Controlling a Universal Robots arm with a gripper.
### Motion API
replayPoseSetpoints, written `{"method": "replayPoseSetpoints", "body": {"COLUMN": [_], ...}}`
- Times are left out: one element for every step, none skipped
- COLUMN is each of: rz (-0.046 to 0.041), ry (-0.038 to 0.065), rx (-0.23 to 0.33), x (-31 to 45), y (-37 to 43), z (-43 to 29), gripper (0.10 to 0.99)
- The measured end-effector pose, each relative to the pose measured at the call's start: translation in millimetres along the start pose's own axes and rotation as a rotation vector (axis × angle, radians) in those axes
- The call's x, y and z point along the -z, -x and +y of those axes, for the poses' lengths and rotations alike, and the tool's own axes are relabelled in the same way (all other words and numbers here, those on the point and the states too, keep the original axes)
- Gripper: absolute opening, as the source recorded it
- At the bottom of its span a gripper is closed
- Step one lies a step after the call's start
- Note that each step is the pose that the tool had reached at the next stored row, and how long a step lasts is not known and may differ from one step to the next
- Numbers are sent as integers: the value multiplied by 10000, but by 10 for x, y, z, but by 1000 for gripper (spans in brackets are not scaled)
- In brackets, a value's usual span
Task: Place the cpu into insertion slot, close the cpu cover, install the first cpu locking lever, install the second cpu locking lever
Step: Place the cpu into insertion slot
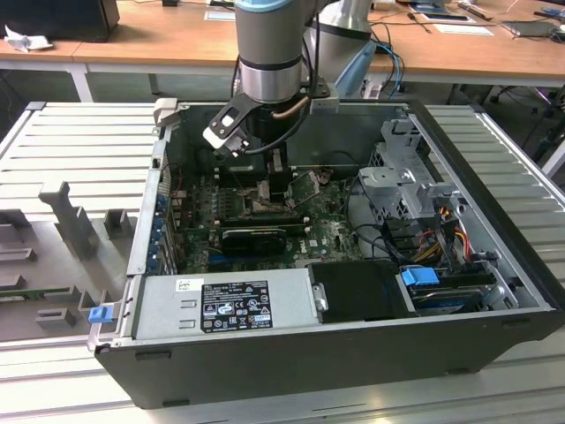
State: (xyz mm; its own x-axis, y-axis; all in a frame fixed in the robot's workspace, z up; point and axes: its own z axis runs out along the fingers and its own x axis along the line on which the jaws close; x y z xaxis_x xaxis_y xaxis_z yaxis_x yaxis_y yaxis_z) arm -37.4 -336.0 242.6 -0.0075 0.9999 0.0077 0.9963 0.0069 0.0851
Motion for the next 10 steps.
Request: {"method": "replayPoseSetpoints", "body": {"rz": [1, 0, -3, -3, -1, 0, 4, 3, 0, 1], "ry": [1, 0, -2, -3, 0, 0, 2, 1, 0, 0], "rx": [4, 3, 6, 6, 4, 4, 3, 3, 4, 4], "x": [-10, -14, -15, -15, -17, -19, -25, -28, -33, -43], "y": [-2, -2, -1, -1, -2, -2, -2, -2, -2, -2], "z": [-2, -5, -6, -6, -6, -7, -8, -8, -9, -10], "gripper": [529, 529, 529, 529, 529, 529, 529, 529, 529, 529]}}
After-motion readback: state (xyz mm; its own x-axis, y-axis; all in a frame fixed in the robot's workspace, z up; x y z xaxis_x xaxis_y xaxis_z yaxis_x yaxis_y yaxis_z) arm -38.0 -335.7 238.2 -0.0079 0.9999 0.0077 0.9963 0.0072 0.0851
